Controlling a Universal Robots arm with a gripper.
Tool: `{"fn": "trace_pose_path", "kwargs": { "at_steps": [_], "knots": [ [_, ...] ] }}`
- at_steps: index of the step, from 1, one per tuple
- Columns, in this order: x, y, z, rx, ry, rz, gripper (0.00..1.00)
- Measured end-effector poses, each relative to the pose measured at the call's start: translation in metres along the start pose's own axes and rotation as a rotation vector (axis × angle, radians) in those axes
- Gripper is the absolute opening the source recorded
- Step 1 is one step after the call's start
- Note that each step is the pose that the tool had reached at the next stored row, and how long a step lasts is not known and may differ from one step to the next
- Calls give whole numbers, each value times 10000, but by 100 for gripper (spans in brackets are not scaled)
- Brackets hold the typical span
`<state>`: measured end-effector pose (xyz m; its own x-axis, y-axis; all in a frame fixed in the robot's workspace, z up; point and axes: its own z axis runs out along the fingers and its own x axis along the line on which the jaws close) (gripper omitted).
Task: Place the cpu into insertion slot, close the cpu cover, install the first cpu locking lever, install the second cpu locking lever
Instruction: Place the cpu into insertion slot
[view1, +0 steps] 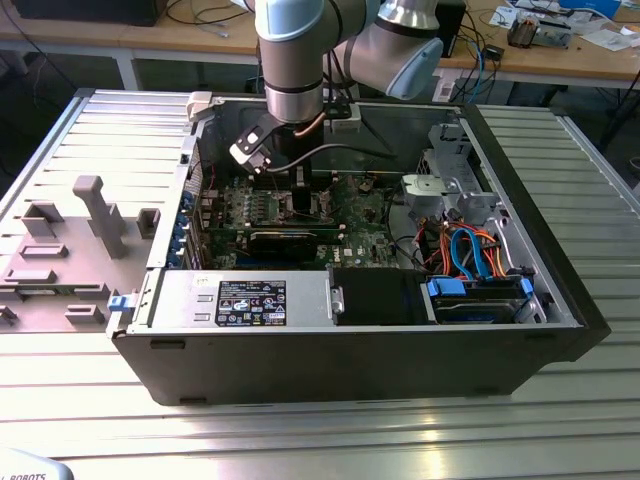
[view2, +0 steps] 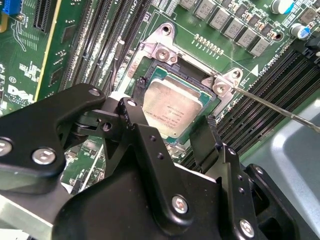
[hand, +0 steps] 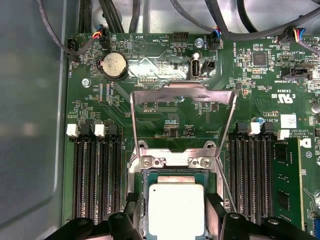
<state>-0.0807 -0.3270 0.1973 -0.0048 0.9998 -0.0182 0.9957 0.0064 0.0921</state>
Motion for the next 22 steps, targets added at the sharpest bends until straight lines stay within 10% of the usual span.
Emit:
{"fn": "trace_pose_path", "kwargs": {
  "at_steps": [22],
  "knots": [
    [-54, -1, 9, 12, 4, 0, 62]
  ]
}}
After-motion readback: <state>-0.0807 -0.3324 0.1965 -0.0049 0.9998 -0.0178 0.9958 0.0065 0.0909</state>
